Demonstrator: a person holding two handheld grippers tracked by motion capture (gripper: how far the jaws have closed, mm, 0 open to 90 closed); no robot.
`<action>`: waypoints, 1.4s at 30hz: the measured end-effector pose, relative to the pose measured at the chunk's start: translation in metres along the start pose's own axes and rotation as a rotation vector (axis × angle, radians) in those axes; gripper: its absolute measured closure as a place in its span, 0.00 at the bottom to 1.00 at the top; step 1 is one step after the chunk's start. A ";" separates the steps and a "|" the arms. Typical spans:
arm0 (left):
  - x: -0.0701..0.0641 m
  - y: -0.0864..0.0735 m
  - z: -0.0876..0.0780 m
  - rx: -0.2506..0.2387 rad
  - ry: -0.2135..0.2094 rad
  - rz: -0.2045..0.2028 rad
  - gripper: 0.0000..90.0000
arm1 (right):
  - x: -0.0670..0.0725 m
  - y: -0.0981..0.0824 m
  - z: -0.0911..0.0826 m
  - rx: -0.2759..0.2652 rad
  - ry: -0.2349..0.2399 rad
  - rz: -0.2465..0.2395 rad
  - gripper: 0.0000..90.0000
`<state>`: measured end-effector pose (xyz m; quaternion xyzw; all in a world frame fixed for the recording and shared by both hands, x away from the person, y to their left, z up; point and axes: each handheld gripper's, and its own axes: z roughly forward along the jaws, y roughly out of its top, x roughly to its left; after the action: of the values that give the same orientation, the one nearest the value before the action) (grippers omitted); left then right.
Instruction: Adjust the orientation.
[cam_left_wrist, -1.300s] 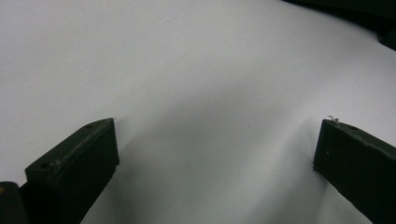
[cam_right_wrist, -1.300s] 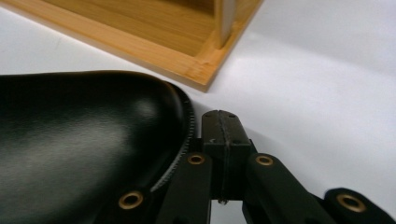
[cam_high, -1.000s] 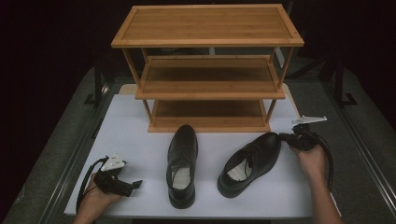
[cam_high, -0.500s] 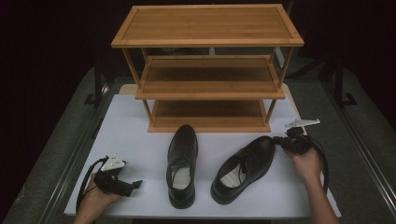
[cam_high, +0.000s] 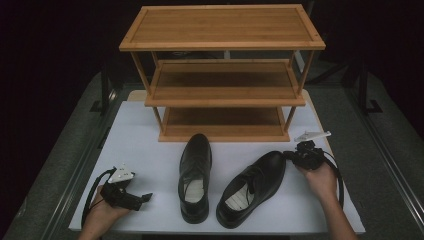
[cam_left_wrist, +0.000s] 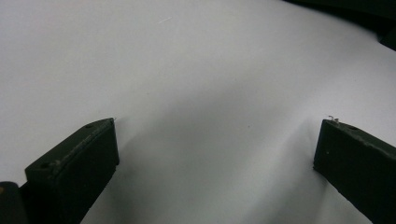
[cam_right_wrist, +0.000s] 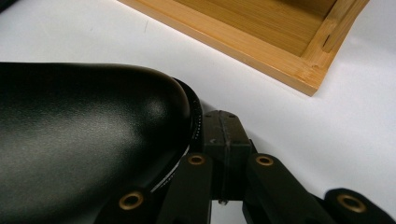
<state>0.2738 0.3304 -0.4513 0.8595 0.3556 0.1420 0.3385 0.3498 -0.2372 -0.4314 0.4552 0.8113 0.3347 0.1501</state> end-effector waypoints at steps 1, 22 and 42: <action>0.000 0.000 0.000 0.000 0.000 0.000 0.00 | -0.001 0.000 -0.001 -0.003 0.005 0.005 1.00; 0.000 0.000 0.000 0.000 0.001 0.001 0.00 | 0.030 -0.045 -0.051 -0.060 0.004 0.026 1.00; 0.000 0.000 0.000 0.000 0.001 0.001 0.00 | 0.079 -0.071 -0.050 -0.024 0.137 -0.037 1.00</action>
<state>0.2737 0.3303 -0.4513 0.8595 0.3554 0.1426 0.3384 0.2343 -0.2165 -0.4381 0.4140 0.8240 0.3720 0.1059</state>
